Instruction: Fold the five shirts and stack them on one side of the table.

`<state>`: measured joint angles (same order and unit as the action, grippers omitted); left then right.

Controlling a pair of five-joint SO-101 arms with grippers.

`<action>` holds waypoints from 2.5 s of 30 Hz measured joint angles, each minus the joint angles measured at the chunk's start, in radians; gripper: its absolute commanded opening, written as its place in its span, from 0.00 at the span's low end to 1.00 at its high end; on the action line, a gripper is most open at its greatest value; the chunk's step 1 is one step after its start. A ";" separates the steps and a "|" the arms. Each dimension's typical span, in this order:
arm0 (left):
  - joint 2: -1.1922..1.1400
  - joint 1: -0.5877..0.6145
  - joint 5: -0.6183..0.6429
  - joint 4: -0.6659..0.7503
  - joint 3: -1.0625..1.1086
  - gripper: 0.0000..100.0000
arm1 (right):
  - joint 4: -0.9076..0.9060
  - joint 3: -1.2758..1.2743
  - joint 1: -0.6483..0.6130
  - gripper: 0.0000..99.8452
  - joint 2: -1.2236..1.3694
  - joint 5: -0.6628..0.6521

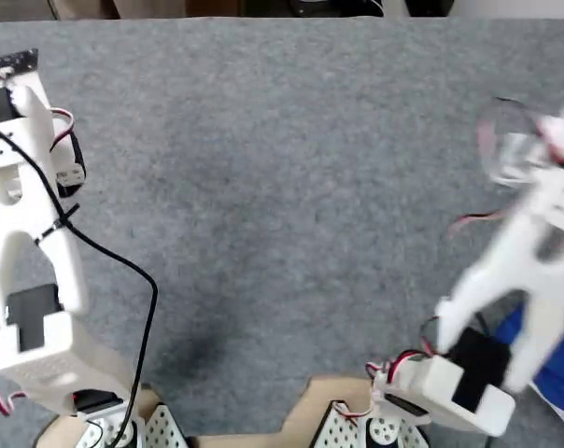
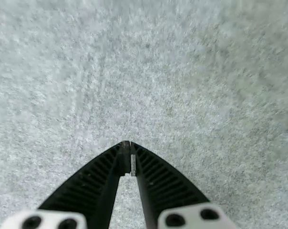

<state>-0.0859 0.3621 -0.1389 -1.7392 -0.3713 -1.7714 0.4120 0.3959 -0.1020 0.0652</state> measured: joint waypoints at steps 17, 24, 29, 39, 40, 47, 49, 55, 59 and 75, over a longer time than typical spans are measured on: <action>0.755 -0.054 0.000 0.511 1.057 0.02 | 0.296 -0.835 -0.178 0.00 -0.628 -0.170; 1.023 -0.091 -0.002 0.824 1.502 0.02 | 0.606 -1.458 -0.184 0.01 -0.947 -0.186; 1.138 -0.091 -0.002 0.964 1.705 0.02 | 0.703 -1.718 -0.195 0.01 -1.146 -0.187; 1.358 -0.091 -0.002 1.155 2.030 0.02 | 0.738 -2.084 -0.193 0.01 -1.554 -0.187; 1.384 -0.091 0.000 1.158 2.047 0.02 | 0.733 -2.096 -0.193 0.01 -1.599 -0.189; 1.560 -0.091 -0.003 1.000 2.058 0.02 | 0.486 -2.104 -0.193 0.01 -1.703 -0.189; 1.599 -0.092 -0.003 0.925 2.058 0.02 | 0.471 -2.104 -0.193 0.01 -1.703 -0.189; 1.699 -0.098 -0.002 0.763 2.058 0.02 | 0.462 -2.104 -0.193 0.01 -1.703 -0.189; 1.755 -0.098 -0.002 0.680 2.058 0.02 | 0.462 -2.104 -0.193 0.01 -1.703 -0.189; 1.837 -0.098 -0.002 0.534 2.058 0.02 | 0.462 -2.104 -0.193 0.01 -1.703 -0.189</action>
<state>1.7507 0.2639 -0.1404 -1.2052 1.6863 -1.3096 -1.6916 0.2025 -1.8052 -0.1235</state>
